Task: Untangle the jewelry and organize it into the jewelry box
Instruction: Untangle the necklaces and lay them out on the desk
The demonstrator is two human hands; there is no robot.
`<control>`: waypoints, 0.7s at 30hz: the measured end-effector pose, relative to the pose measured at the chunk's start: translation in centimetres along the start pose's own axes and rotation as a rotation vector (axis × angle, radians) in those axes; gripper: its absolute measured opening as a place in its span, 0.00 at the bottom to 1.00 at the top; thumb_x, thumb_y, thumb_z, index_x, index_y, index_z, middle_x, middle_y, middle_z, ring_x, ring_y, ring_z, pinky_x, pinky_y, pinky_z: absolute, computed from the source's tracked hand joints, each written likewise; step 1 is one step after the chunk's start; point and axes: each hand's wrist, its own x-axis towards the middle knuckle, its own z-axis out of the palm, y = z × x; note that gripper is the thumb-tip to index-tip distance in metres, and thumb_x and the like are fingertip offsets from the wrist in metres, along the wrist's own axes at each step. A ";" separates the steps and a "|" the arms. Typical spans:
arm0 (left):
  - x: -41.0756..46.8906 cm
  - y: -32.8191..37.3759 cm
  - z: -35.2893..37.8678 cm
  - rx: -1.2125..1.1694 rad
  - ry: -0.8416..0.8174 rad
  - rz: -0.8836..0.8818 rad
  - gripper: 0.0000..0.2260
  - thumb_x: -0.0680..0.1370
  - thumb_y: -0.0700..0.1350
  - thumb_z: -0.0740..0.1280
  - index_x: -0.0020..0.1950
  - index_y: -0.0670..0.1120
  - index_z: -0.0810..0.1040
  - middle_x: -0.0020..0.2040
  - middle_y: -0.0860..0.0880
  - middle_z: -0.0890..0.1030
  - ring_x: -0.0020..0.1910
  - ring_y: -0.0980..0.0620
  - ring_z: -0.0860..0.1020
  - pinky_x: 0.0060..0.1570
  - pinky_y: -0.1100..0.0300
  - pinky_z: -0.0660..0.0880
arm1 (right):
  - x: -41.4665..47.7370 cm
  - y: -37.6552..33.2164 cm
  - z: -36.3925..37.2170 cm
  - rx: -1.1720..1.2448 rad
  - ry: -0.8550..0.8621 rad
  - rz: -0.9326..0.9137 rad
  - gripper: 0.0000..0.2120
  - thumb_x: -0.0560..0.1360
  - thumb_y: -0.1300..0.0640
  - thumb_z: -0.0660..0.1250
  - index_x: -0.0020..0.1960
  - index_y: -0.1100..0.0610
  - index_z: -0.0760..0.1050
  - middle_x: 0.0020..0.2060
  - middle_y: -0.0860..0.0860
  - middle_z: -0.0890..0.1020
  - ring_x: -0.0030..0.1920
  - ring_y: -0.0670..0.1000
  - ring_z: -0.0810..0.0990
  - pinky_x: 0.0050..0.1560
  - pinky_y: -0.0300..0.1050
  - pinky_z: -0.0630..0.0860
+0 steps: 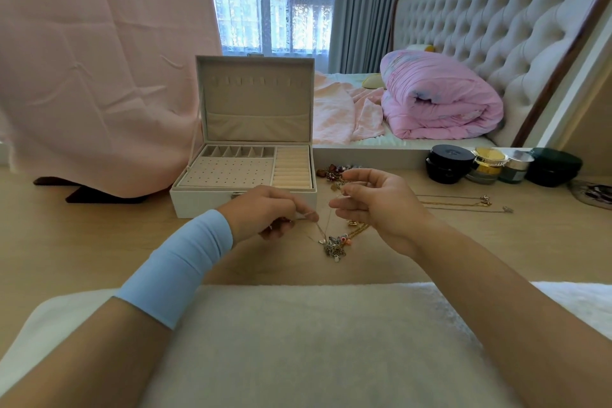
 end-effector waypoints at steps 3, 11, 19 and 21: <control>-0.1 -0.2 -0.3 0.094 -0.037 -0.035 0.12 0.79 0.38 0.63 0.46 0.48 0.85 0.30 0.51 0.76 0.29 0.54 0.72 0.31 0.65 0.70 | 0.1 0.0 0.0 0.077 -0.003 0.021 0.09 0.81 0.69 0.63 0.58 0.61 0.75 0.44 0.58 0.80 0.43 0.59 0.87 0.50 0.57 0.84; 0.1 -0.7 -0.5 0.242 -0.019 -0.075 0.10 0.79 0.40 0.62 0.41 0.46 0.81 0.37 0.48 0.78 0.34 0.51 0.75 0.39 0.61 0.74 | 0.0 0.0 0.3 0.026 0.018 -0.025 0.09 0.81 0.70 0.62 0.57 0.61 0.75 0.41 0.57 0.76 0.31 0.53 0.80 0.41 0.54 0.85; 0.7 -1.2 -0.2 0.163 -0.094 -0.063 0.08 0.71 0.44 0.59 0.34 0.44 0.73 0.27 0.49 0.70 0.27 0.51 0.67 0.29 0.61 0.65 | -0.1 -0.3 0.2 -0.038 0.063 -0.040 0.09 0.80 0.70 0.63 0.55 0.59 0.77 0.42 0.55 0.79 0.29 0.48 0.74 0.27 0.41 0.74; 0.7 -1.3 -0.3 0.179 -0.067 -0.042 0.10 0.74 0.42 0.59 0.34 0.45 0.73 0.28 0.50 0.70 0.28 0.51 0.67 0.29 0.61 0.65 | -0.1 -0.3 0.2 -0.043 0.057 -0.041 0.09 0.80 0.69 0.64 0.55 0.58 0.77 0.42 0.54 0.79 0.30 0.48 0.74 0.27 0.41 0.71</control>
